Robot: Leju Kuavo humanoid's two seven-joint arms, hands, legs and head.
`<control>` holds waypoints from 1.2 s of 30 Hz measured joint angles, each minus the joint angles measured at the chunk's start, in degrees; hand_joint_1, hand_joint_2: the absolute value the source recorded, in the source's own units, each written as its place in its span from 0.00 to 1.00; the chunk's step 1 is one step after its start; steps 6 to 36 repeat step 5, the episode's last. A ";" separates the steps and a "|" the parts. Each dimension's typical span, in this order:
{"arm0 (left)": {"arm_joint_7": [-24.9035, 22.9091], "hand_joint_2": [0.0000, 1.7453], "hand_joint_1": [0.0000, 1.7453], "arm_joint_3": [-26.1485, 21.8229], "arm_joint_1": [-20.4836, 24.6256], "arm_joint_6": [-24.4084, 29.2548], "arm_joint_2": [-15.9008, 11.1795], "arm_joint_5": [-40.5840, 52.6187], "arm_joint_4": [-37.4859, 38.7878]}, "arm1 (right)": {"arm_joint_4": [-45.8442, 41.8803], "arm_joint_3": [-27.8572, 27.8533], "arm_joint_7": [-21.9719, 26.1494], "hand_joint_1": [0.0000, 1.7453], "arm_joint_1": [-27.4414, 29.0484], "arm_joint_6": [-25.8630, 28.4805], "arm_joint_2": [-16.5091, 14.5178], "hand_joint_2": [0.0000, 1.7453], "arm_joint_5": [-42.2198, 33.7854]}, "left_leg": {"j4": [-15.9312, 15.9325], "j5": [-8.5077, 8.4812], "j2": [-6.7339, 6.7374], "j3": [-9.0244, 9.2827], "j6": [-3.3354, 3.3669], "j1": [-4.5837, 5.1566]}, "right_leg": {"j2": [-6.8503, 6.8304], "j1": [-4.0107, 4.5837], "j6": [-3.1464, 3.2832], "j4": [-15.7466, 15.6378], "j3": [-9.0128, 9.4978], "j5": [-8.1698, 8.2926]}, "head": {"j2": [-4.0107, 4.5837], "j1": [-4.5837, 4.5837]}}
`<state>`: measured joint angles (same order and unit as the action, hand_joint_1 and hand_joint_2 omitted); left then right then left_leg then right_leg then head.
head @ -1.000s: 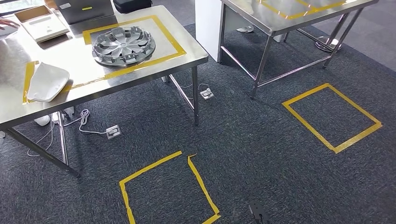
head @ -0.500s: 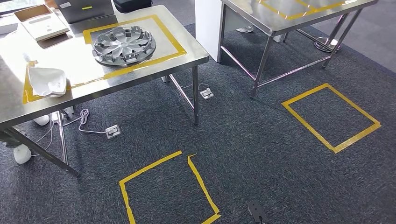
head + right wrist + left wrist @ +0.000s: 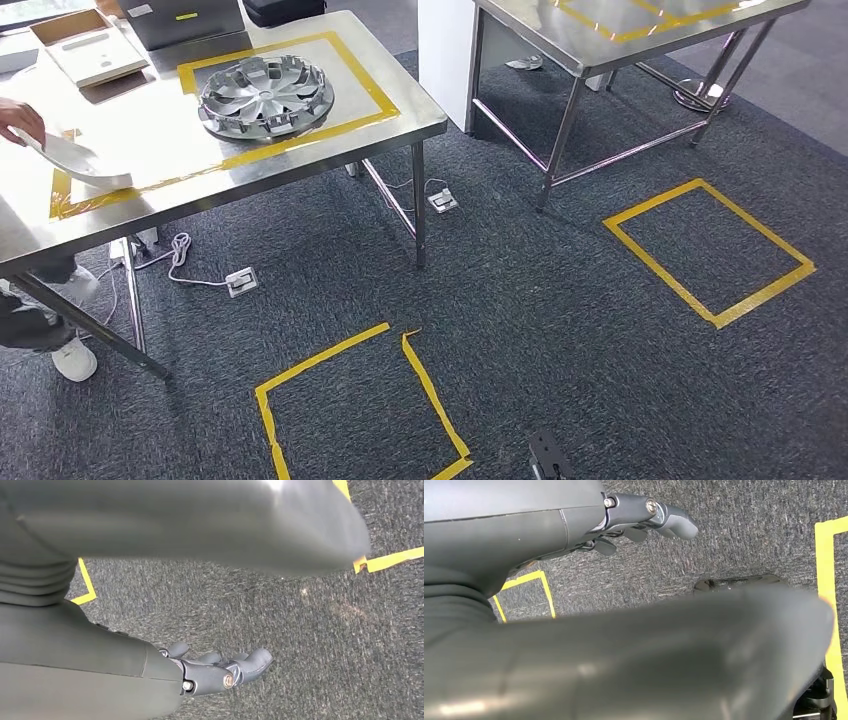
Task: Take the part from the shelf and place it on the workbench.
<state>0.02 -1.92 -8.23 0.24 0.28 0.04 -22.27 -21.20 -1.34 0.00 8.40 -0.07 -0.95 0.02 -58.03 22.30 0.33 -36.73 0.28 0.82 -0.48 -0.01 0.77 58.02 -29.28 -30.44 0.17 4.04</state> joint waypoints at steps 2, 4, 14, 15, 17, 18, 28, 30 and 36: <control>0.00 0.00 0.00 0.16 -0.01 0.00 -0.02 -0.01 -0.04 | -0.01 0.08 0.00 0.00 0.01 0.00 0.03 0.00 0.00 | 0.00 0.00 0.00 0.00 0.00 0.00 | 0.00 0.00 0.00 0.00 0.00 0.00 | 0.00 0.01; 0.00 0.00 0.00 0.21 -0.02 0.00 -0.04 -0.02 -0.06 | -0.01 0.22 0.01 0.00 0.01 0.00 0.05 0.00 -0.01 | 0.00 0.00 0.00 0.00 0.00 0.00 | 0.00 0.00 0.00 0.00 0.00 0.00 | 0.00 0.01; 0.00 0.00 0.00 0.22 -0.02 0.00 -0.04 -0.02 -0.06 | -0.01 0.27 0.01 0.00 0.01 0.00 0.06 0.00 -0.01 | 0.00 0.00 0.00 0.00 0.00 0.00 | 0.00 0.00 0.00 0.00 0.00 0.00 | 0.00 0.00; 0.00 0.00 0.00 0.22 -0.02 0.00 -0.04 -0.02 -0.06 | -0.01 0.27 0.01 0.00 0.01 0.00 0.06 0.00 -0.01 | 0.00 0.00 0.00 0.00 0.00 0.00 | 0.00 0.00 0.00 0.00 0.00 0.00 | 0.00 0.00; 0.00 0.00 0.00 0.22 -0.02 0.00 -0.04 -0.02 -0.06 | -0.01 0.27 0.01 0.00 0.01 0.00 0.06 0.00 -0.01 | 0.00 0.00 0.00 0.00 0.00 0.00 | 0.00 0.00 0.00 0.00 0.00 0.00 | 0.00 0.00; 0.00 0.00 0.00 0.22 -0.02 0.00 -0.04 -0.02 -0.06 | -0.01 0.27 0.01 0.00 0.01 0.00 0.06 0.00 -0.01 | 0.00 0.00 0.00 0.00 0.00 0.00 | 0.00 0.00 0.00 0.00 0.00 0.00 | 0.00 0.00; 0.00 0.00 0.00 0.22 -0.02 0.00 -0.04 -0.02 -0.06 | -0.01 0.27 0.01 0.00 0.01 0.00 0.06 0.00 -0.01 | 0.00 0.00 0.00 0.00 0.00 0.00 | 0.00 0.00 0.00 0.00 0.00 0.00 | 0.00 0.00; 0.00 0.00 0.00 0.22 -0.02 0.00 -0.04 -0.02 -0.06 | -0.01 0.27 0.01 0.00 0.01 0.00 0.06 0.00 -0.01 | 0.00 0.00 0.00 0.00 0.00 0.00 | 0.00 0.00 0.00 0.00 0.00 0.00 | 0.00 0.00; 0.00 0.00 0.00 0.22 -0.02 0.00 -0.04 -0.02 -0.06 | -0.01 0.27 0.01 0.00 0.01 0.00 0.06 0.00 -0.01 | 0.00 0.00 0.00 0.00 0.00 0.00 | 0.00 0.00 0.00 0.00 0.00 0.00 | 0.00 0.00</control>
